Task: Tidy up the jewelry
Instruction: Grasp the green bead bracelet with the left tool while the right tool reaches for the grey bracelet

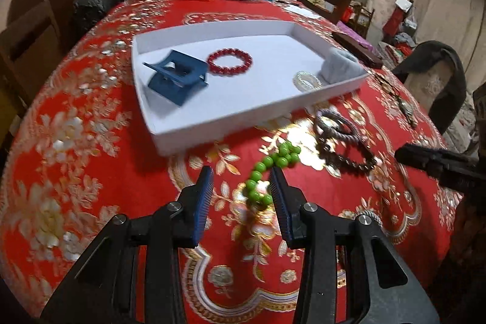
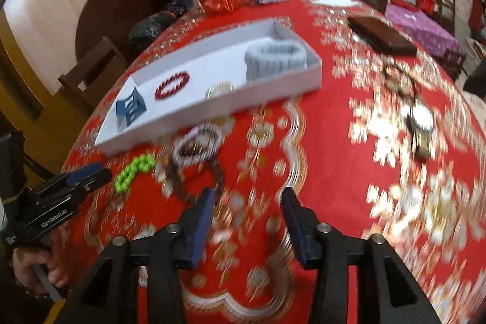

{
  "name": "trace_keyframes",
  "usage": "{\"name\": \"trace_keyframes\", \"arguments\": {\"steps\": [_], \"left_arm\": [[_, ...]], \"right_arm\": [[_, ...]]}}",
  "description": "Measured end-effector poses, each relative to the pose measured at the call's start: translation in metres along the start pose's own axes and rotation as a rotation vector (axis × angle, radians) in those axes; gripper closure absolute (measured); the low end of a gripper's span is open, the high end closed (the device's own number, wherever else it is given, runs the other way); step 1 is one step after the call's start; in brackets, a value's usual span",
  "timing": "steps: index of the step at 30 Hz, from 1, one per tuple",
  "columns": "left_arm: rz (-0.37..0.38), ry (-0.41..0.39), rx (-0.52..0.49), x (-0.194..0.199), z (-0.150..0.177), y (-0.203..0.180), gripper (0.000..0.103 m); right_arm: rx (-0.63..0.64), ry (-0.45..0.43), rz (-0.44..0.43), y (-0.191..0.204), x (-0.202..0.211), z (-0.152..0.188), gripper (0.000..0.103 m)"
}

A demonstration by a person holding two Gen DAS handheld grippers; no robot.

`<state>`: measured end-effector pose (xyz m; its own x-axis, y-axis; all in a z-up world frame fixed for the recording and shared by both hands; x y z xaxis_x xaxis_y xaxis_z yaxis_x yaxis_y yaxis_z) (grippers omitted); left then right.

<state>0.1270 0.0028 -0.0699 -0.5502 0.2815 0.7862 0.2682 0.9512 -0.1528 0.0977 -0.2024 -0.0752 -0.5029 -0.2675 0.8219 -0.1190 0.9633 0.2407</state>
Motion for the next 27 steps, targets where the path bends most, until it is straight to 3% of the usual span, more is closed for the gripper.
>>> {"name": "trace_keyframes", "arguments": {"steps": [1, 5, 7, 16, 18, 19, 24, 27], "left_arm": [[0.004, -0.002, -0.007, -0.001, 0.000, -0.002, 0.065], [0.023, 0.009, -0.035, -0.012, -0.007, -0.015, 0.063], [0.033, 0.013, -0.050, -0.018, -0.011, -0.021, 0.059], [0.039, 0.042, -0.083, -0.033, -0.013, -0.030, 0.059], [0.014, 0.043, -0.086, -0.034, -0.013, -0.028, 0.069], [0.007, 0.043, -0.081, -0.034, -0.013, -0.027, 0.084], [0.036, 0.039, -0.046, -0.024, -0.003, -0.021, 0.087], [0.043, 0.034, -0.010, -0.013, 0.009, -0.017, 0.088]], "right_arm": [[0.003, 0.007, 0.022, 0.001, -0.002, 0.006, 0.035], [0.026, 0.017, 0.072, 0.001, -0.006, 0.016, 0.028], [0.040, 0.012, 0.090, 0.000, -0.008, 0.015, 0.026], [0.051, 0.008, 0.115, -0.002, -0.009, 0.014, 0.018], [0.058, 0.009, 0.125, -0.001, -0.010, 0.014, 0.018], [0.059, 0.009, 0.127, -0.001, -0.010, 0.014, 0.018], [0.037, -0.009, 0.090, -0.001, -0.007, 0.011, 0.018], [0.019, -0.066, 0.036, 0.002, 0.002, 0.003, 0.021]]}}
Point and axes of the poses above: each gripper's, at about its wrist camera, not at the fingertips, and x roughly against the way its jaws point, y to its left, z to its underside, the point moved 9 cm from there along -x, roughly the way its jaws point, and after that the axes turned 3 degrees about y, right-handed, at the moved point
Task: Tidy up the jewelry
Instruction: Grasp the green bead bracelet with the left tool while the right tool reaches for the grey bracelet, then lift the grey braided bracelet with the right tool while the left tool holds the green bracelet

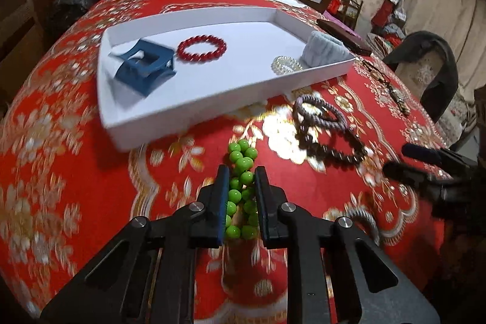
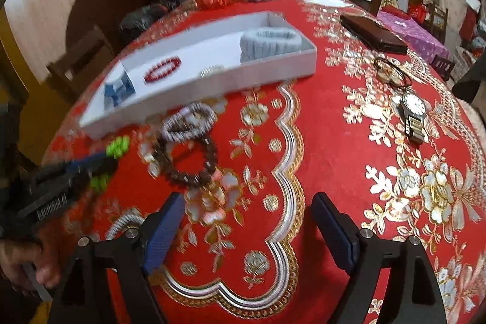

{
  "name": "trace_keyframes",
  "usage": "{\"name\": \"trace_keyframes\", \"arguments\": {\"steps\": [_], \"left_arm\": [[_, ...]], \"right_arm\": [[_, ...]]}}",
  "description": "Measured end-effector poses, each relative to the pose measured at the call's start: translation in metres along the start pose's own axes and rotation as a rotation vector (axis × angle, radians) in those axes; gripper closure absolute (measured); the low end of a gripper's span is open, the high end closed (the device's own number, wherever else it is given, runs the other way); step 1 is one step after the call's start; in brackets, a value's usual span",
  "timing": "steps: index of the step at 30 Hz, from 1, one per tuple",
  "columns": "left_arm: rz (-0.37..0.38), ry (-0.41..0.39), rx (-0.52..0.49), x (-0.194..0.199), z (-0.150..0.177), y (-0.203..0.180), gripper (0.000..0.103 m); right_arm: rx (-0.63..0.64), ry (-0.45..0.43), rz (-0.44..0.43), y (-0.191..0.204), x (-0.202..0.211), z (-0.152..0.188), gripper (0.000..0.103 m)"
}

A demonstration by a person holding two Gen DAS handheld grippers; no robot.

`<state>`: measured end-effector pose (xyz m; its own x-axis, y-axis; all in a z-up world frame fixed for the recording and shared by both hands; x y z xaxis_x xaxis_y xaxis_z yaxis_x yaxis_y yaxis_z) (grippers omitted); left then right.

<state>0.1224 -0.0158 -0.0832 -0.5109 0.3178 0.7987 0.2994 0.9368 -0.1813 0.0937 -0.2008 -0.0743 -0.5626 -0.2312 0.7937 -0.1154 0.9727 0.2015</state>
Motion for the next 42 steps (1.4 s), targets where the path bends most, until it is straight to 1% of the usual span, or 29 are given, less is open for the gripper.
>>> {"name": "trace_keyframes", "arguments": {"steps": [2, 3, 4, 6, 7, 9, 12, 14, 15, 16, 17, 20, 21, 22, 25, 26, 27, 32, 35, 37, 38, 40, 42], "left_arm": [[0.002, -0.006, 0.026, 0.006, 0.006, 0.004, 0.088], [-0.001, -0.018, 0.035, 0.008, 0.010, 0.005, 0.088], [-0.009, -0.030, 0.032, 0.010, 0.012, 0.004, 0.088], [-0.047, -0.039, 0.012, 0.011, 0.013, 0.002, 0.088], [-0.051, -0.037, 0.010, 0.010, 0.013, 0.002, 0.088], [-0.040, -0.037, 0.020, 0.010, 0.012, 0.003, 0.088], [-0.019, -0.039, 0.036, 0.010, 0.012, 0.005, 0.088], [-0.023, -0.039, 0.033, 0.010, 0.012, 0.007, 0.088], [-0.020, -0.039, 0.035, 0.011, 0.013, 0.008, 0.088], [-0.018, -0.039, 0.036, 0.011, 0.013, 0.008, 0.088], [-0.018, -0.039, 0.036, 0.011, 0.012, 0.008, 0.088], [-0.021, -0.039, 0.033, 0.011, 0.013, 0.007, 0.088], [-0.020, -0.039, 0.034, 0.011, 0.013, 0.008, 0.088], [-0.020, -0.039, 0.034, 0.011, 0.013, 0.007, 0.088], [-0.017, -0.039, 0.036, 0.010, 0.013, 0.006, 0.088], [-0.017, -0.039, 0.036, 0.010, 0.013, 0.006, 0.088], [-0.017, -0.039, 0.036, 0.010, 0.013, 0.006, 0.088], [-0.017, -0.039, 0.036, 0.010, 0.013, 0.006, 0.088], [-0.018, -0.039, 0.035, 0.011, 0.013, 0.007, 0.088], [-0.017, -0.039, 0.037, 0.010, 0.013, 0.006, 0.088], [-0.017, -0.039, 0.037, 0.010, 0.013, 0.006, 0.088], [-0.018, -0.039, 0.035, 0.011, 0.013, 0.006, 0.088], [-0.017, -0.039, 0.036, 0.010, 0.013, 0.006, 0.088]], "right_arm": [[0.007, -0.042, -0.052, 0.007, 0.005, -0.010, 0.029], [0.015, -0.055, -0.082, 0.012, 0.005, -0.014, 0.039], [0.030, -0.058, -0.116, 0.019, 0.002, -0.020, 0.045], [0.054, -0.061, -0.155, 0.030, -0.005, -0.028, 0.050], [0.067, -0.065, -0.176, 0.036, -0.011, -0.034, 0.052], [0.075, -0.083, -0.176, 0.040, -0.018, -0.044, 0.052], [0.035, -0.101, -0.163, 0.034, -0.026, -0.057, 0.052], [0.019, -0.073, -0.159, 0.030, -0.037, -0.060, 0.059], [0.028, -0.044, -0.162, 0.032, -0.043, -0.057, 0.068], [0.046, 0.002, -0.163, 0.035, -0.051, -0.051, 0.072], [0.068, 0.014, -0.151, 0.037, -0.055, -0.046, 0.072], [0.101, 0.012, -0.144, 0.040, -0.058, -0.043, 0.080], [0.094, 0.015, -0.157, 0.039, -0.060, -0.043, 0.086], [0.089, 0.010, -0.158, 0.038, -0.060, -0.043, 0.089], [0.080, -0.034, -0.162, 0.035, -0.054, -0.046, 0.089], [0.079, -0.039, -0.162, 0.034, -0.053, -0.046, 0.090], [0.071, -0.040, -0.172, 0.033, -0.052, -0.045, 0.095], [0.054, -0.075, -0.191, 0.033, -0.030, -0.046, 0.095], [0.053, -0.087, -0.173, 0.032, -0.028, -0.049, 0.095], [0.038, -0.062, -0.195, 0.032, -0.034, -0.050, 0.089], [0.041, -0.055, -0.193, 0.034, -0.037, -0.050, 0.087], [0.068, -0.038, -0.166, 0.037, -0.044, -0.049, 0.074], [0.093, -0.014, -0.161, 0.041, -0.050, -0.044, 0.072]]}}
Point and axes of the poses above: each gripper's, at about its wrist camera, not at the fingertips, and x roughly against the way its jaws point, y to its left, z to its underside, the point moved 9 cm from there along -x, roughly the way its jaws point, and after that the axes turned 3 degrees about y, right-handed, at the moved point
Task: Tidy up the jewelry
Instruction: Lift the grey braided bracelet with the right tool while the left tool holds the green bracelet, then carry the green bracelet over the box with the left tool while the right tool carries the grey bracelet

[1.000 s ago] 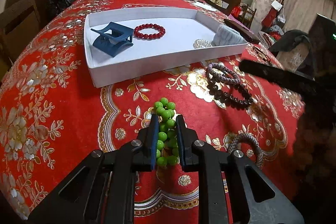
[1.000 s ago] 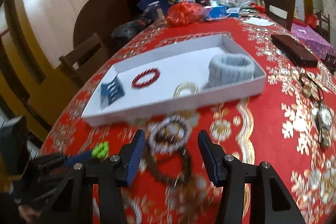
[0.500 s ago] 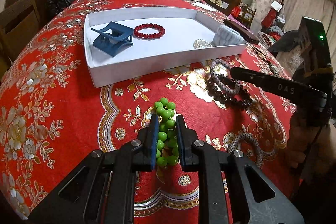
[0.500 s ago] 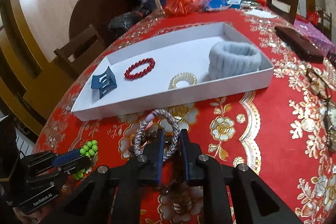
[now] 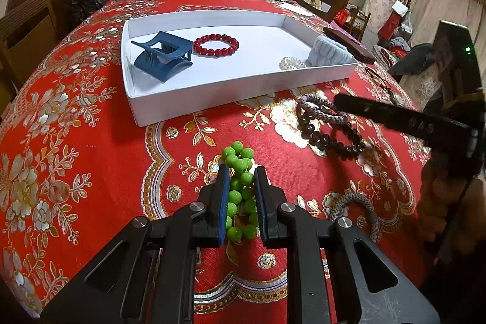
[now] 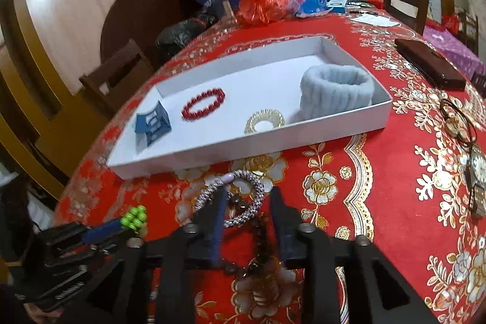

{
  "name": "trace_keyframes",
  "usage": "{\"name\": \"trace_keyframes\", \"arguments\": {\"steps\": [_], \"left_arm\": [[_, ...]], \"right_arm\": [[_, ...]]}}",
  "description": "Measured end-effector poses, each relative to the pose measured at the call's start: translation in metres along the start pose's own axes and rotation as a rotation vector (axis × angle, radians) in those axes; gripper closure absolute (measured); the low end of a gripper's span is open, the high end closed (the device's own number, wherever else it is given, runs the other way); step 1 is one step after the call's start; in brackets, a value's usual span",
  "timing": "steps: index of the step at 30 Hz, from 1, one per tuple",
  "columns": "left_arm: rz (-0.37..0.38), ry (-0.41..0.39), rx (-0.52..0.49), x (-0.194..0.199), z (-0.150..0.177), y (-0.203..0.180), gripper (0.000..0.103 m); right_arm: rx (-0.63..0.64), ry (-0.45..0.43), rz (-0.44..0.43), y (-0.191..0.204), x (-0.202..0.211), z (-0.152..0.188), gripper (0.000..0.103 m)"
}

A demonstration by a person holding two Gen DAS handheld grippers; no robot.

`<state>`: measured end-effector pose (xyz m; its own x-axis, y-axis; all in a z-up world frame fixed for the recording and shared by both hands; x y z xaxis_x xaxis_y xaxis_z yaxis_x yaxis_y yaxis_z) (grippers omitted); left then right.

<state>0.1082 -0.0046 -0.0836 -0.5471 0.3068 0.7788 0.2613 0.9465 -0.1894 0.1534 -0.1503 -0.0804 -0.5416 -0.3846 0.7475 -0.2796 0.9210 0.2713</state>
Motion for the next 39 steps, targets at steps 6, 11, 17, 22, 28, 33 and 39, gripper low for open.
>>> {"name": "trace_keyframes", "arguments": {"steps": [6, 11, 17, 22, 28, 33, 39], "left_arm": [[0.000, 0.000, 0.000, 0.000, 0.000, 0.000, 0.088], [0.000, 0.000, 0.000, 0.000, 0.000, 0.000, 0.088], [0.000, 0.000, 0.000, 0.000, 0.000, 0.000, 0.088], [-0.001, 0.000, 0.000, 0.000, 0.000, 0.000, 0.088], [0.000, 0.000, 0.000, 0.000, 0.000, 0.000, 0.088], [0.000, 0.000, 0.000, 0.000, 0.000, 0.000, 0.088], [-0.005, 0.000, -0.003, 0.000, 0.000, 0.000, 0.088]], "right_arm": [[0.050, 0.005, 0.010, 0.005, -0.001, 0.004, 0.087], [0.060, -0.003, 0.017, 0.005, 0.001, 0.003, 0.097], [0.058, 0.002, 0.018, 0.005, 0.000, 0.002, 0.097], [0.086, 0.009, 0.045, 0.006, -0.001, 0.003, 0.096], [0.129, 0.018, 0.093, 0.009, -0.002, 0.003, 0.096], [0.057, -0.029, 0.054, 0.004, 0.013, -0.003, 0.097], [-0.017, -0.076, 0.000, 0.008, 0.058, 0.000, 0.097]]}}
Point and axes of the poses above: each gripper's, at about its wrist camera, not at the fingertips, and x roughly against the way its jaws point, y to its left, z to its underside, the point moved 9 cm from there along -x, roughly the way its jaws point, and after that the axes turned 3 degrees about y, right-handed, at the moved point
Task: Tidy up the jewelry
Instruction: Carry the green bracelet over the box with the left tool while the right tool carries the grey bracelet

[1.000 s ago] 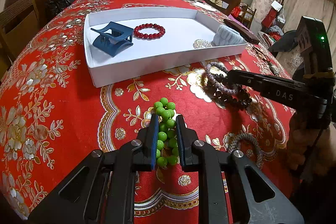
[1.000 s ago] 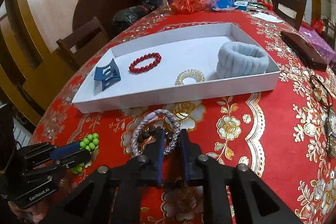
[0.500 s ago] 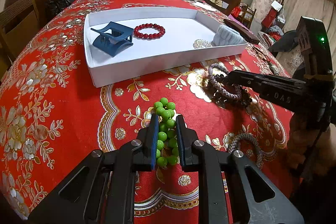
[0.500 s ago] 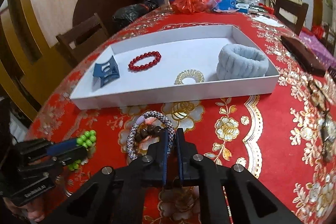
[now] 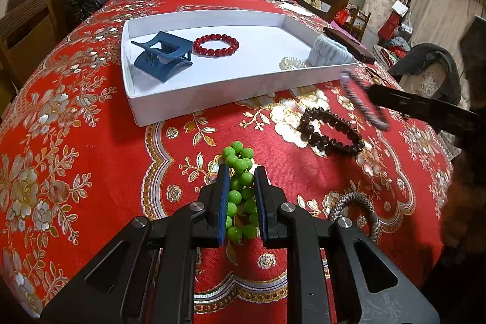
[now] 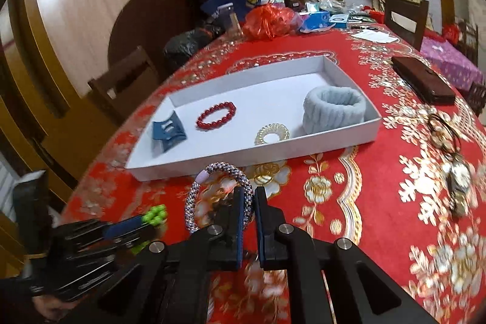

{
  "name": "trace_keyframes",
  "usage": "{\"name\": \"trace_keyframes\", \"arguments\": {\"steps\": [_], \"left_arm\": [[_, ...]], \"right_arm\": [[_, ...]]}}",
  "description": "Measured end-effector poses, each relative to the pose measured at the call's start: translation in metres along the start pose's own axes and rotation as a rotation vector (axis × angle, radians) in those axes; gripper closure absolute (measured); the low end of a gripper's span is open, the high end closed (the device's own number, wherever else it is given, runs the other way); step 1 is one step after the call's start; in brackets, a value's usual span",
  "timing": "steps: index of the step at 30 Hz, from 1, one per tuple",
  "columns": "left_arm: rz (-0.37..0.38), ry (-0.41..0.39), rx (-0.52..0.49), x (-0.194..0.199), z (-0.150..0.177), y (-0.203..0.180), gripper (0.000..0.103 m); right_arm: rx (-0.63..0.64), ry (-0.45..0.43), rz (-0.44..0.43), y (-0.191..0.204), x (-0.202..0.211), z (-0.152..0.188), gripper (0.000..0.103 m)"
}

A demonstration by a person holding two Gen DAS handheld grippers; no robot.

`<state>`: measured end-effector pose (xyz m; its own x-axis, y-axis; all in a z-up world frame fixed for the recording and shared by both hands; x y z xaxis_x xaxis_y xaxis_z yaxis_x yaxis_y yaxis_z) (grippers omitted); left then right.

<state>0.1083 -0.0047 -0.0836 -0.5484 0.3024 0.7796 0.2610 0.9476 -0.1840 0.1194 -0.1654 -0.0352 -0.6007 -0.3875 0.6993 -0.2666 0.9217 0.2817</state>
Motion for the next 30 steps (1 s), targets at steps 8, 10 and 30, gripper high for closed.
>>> {"name": "trace_keyframes", "arguments": {"steps": [8, 10, 30], "left_arm": [[-0.032, 0.010, 0.006, 0.003, -0.003, -0.007, 0.095], [-0.028, 0.000, 0.005, 0.013, -0.006, -0.013, 0.095], [-0.049, -0.062, 0.030, 0.074, -0.038, -0.032, 0.095]], "right_arm": [[-0.037, 0.040, 0.045, -0.009, 0.013, 0.028, 0.097], [-0.046, 0.042, 0.046, -0.011, 0.012, 0.028, 0.097], [-0.019, -0.017, 0.054, -0.002, 0.031, 0.017, 0.097]]}}
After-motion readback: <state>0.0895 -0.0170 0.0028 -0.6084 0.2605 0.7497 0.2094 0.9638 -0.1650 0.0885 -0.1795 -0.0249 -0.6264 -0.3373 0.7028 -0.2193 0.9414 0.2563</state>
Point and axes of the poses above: each gripper's, at about its wrist camera, not at the fingertips, and x roughly against the way its jaws point, y to its left, z to its underside, the point moved 9 cm from there along -x, roughly the way its jaws point, and after that the axes turned 3 degrees about y, right-handed, at the moved point
